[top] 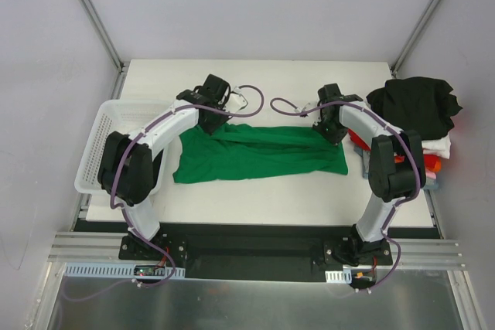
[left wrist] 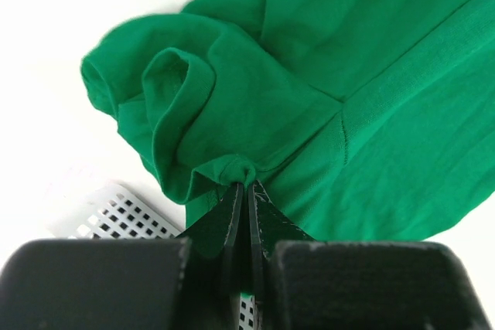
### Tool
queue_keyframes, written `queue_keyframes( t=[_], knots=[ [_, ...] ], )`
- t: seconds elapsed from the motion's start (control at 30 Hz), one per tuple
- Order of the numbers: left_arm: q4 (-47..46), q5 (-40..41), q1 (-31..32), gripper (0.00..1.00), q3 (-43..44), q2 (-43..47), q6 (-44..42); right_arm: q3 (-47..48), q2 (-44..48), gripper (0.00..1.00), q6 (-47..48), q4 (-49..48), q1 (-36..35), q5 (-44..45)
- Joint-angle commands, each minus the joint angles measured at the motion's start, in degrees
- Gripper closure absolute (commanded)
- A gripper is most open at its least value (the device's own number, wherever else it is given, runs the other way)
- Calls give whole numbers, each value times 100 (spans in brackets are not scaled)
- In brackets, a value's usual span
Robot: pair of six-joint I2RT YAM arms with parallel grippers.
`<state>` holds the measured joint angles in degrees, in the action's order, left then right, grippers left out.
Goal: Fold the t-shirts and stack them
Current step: Fold the other side of the tshirt into a rectangle
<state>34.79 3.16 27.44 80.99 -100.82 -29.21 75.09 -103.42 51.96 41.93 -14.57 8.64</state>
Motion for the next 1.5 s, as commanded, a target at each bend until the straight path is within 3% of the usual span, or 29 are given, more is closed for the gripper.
queue_keyframes(
  t=[0.0,0.2,0.4,0.47,0.53,0.77,1.23,1.47],
  knots=[
    [81,141,33,100,-241,317,161,-108,76,99,24,78,-20,67],
    [72,229,95,100,-505,405,284,-161,102,99,15,105,-55,102],
    [116,308,279,92,-874,633,486,-232,173,99,33,105,-55,164],
    [116,334,297,86,-1023,730,583,-275,181,99,24,122,-46,173],
    [107,300,306,70,-1190,844,662,-293,216,99,33,113,-64,173],
    [-33,264,306,51,-1367,994,733,-328,304,99,7,140,-55,181],
    [-121,423,183,50,47,256,267,-363,445,99,-20,122,-64,260],
    [-174,229,-2,51,145,-87,276,-302,419,98,-20,122,-64,287]
  ],
)
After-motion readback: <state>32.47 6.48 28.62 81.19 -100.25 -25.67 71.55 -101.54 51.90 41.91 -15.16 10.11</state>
